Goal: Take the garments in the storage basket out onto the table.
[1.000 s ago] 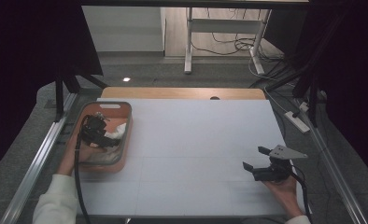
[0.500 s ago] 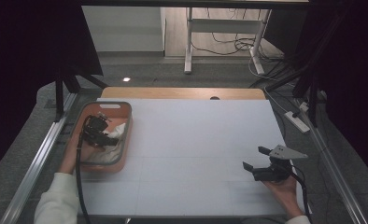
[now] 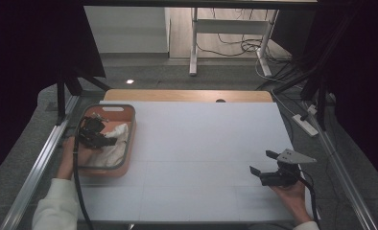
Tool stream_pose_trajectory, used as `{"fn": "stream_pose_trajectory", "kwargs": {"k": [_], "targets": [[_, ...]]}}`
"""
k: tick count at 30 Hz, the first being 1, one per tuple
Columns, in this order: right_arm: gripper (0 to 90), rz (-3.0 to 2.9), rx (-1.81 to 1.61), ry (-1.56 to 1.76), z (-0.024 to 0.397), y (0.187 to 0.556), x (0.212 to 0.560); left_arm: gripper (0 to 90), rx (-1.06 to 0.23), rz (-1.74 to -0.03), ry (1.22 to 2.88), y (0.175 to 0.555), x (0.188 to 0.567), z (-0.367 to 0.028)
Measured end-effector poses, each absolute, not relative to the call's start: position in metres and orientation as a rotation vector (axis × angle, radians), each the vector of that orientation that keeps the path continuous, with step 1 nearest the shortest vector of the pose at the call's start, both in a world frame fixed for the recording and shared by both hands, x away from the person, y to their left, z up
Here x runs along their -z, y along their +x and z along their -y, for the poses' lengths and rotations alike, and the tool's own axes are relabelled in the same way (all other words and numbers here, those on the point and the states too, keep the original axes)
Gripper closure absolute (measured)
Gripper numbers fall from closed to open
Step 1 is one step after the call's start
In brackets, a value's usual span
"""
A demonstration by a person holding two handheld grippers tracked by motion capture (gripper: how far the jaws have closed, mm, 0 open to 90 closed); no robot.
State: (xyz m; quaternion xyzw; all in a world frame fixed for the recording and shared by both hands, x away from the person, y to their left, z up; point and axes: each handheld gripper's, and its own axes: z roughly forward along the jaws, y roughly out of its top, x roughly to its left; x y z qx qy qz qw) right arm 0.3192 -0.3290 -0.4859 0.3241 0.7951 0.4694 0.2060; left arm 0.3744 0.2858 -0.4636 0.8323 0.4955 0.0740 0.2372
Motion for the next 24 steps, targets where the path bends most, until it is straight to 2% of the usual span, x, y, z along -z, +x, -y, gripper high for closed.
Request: {"fn": "stream_pose_trajectory", "kwargs": {"k": [24], "targets": [[7.7,-2.214,-1.306,0.903,0.329,0.319,0.486,75.7,-0.323,-1.338,2.135,0.358,0.439,-0.301]]}}
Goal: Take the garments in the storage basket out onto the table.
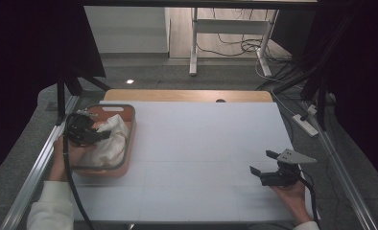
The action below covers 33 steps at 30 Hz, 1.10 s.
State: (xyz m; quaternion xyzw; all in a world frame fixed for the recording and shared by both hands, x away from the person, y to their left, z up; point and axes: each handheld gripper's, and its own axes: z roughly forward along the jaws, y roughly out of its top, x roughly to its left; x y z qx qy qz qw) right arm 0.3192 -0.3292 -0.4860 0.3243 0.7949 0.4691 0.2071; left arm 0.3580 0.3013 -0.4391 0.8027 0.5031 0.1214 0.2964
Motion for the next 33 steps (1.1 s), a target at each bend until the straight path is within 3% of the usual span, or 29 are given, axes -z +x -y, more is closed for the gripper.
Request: {"fn": "stream_pose_trajectory", "kwargs": {"k": [33], "targets": [[7.7,-2.209,-1.302,0.905,0.329,0.319,0.486,75.7,-0.377,-1.32,1.933,0.34,0.42,-0.33]]}}
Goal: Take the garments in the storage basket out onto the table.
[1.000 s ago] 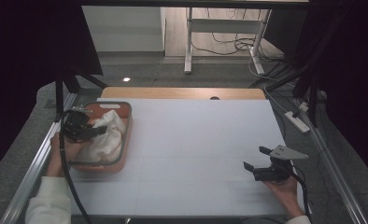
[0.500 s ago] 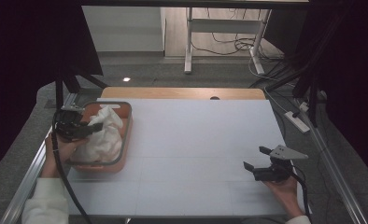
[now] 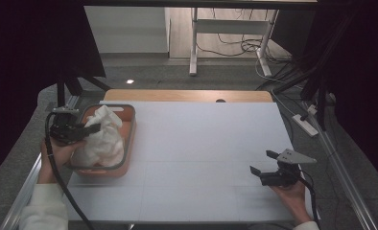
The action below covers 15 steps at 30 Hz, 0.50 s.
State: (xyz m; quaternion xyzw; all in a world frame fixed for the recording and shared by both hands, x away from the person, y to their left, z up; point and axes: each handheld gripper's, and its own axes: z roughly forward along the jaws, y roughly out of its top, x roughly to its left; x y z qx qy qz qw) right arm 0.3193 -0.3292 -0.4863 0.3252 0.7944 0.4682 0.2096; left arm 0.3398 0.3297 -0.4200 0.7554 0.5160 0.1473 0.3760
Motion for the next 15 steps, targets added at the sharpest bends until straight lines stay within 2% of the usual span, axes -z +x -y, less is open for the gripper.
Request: {"fn": "stream_pose_trajectory", "kwargs": {"k": [15], "targets": [[7.7,-2.201,-1.305,0.908,0.3296,0.3187,0.4858,75.9,-0.392,-1.302,1.884,0.3342,0.4127,-0.3334]]}}
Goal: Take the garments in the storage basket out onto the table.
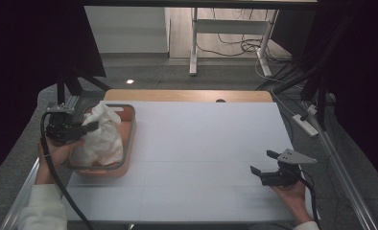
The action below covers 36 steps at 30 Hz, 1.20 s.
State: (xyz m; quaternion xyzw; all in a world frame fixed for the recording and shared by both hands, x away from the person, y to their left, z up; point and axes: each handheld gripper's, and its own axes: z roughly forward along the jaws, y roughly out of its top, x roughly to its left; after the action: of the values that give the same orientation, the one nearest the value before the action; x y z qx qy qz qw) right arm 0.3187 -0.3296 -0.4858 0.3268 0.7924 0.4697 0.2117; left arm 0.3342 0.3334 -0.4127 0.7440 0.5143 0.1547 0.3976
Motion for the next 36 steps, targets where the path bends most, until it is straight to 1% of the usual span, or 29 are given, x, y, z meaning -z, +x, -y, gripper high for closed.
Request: {"fn": "stream_pose_trajectory", "kwargs": {"k": [22,36], "targets": [[7.7,-2.207,-1.293,0.905,0.329,0.319,0.486,76.0,-0.439,-1.27,1.753,0.326,0.404,-0.341],[7.7,-2.203,-1.299,0.908,0.33,0.319,0.486,76.0,-0.467,-1.263,1.704,0.321,0.399,-0.345]]}}
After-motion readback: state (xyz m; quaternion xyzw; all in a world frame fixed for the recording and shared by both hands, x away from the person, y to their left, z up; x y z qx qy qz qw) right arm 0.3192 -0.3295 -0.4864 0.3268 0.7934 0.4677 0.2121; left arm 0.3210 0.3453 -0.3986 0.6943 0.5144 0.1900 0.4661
